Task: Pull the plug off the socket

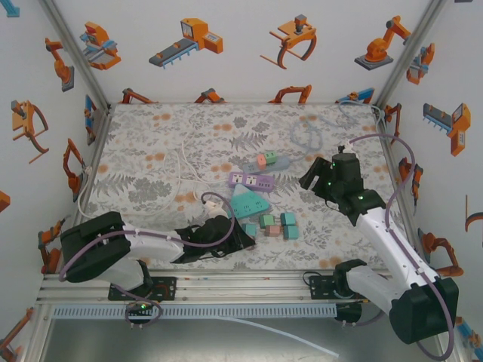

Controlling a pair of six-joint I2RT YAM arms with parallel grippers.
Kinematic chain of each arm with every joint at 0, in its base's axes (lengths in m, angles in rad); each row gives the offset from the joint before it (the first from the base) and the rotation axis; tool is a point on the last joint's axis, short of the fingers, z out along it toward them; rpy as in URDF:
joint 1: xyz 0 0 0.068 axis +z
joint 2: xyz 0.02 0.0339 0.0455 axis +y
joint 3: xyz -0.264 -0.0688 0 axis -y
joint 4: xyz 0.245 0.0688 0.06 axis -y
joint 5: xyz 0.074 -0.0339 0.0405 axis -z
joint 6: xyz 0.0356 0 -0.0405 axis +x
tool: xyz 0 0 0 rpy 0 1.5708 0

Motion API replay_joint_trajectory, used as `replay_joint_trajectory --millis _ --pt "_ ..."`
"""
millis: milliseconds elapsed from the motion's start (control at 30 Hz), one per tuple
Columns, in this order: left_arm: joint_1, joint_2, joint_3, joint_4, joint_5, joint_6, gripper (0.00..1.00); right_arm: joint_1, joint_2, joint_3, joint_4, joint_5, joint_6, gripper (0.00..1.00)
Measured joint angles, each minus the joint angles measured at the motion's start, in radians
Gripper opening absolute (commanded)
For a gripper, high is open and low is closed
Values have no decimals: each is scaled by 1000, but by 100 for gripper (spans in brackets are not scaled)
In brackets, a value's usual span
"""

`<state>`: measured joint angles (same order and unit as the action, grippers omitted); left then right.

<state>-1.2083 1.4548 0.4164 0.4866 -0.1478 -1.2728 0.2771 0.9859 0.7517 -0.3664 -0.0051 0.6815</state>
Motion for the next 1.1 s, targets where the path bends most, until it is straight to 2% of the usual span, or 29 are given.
replay_joint_trajectory --millis 300,400,733,900,1000,1100 --pt "0 -34 0 -29 -3 -3 52 0 -1 0 -17 8 0 70" --pt "0 -69 0 -68 -12 -1 59 0 -1 0 -22 9 0 70" --pt "18 -338 98 -396 -127 118 63 0 2 42 -46 26 -13 70" --pt "91 -414 208 -539 -173 275 62 0 64 127 -45 29 -81 70" --pt "176 -401 302 -592 -161 401 61 0 123 201 -31 24 -130 69" --pt "301 -328 406 -613 -96 513 57 0 194 285 -19 14 -164 68"
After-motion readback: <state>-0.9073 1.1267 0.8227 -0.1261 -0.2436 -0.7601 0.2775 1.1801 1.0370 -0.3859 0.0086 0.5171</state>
